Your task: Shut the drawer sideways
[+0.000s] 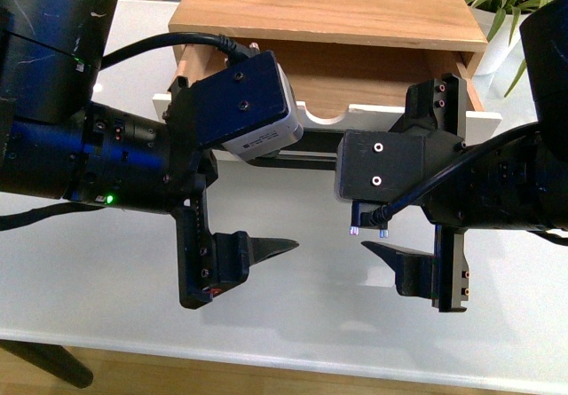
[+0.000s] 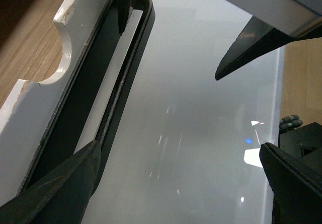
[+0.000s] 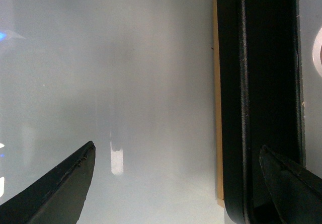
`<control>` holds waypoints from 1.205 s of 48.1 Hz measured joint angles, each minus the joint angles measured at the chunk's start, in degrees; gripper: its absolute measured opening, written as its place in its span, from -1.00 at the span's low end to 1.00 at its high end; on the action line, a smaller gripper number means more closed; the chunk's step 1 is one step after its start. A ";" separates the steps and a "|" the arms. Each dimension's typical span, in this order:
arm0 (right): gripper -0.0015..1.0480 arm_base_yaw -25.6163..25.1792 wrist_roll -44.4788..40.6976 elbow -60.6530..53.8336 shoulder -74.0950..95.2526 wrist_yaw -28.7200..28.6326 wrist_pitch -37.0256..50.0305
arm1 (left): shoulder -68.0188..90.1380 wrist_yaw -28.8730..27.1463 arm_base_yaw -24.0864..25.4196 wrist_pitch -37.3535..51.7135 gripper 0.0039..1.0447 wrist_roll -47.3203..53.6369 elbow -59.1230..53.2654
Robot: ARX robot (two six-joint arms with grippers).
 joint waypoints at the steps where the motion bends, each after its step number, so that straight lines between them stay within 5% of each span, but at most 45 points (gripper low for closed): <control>1: 0.83 0.00 0.00 0.00 0.07 0.02 -0.02 | 0.24 -0.02 -0.02 -0.15 0.84 0.13 0.20; 58: 0.83 0.37 -0.90 2.97 3.93 1.53 -1.01 | 7.32 -2.25 -0.83 -4.92 0.84 1.38 9.16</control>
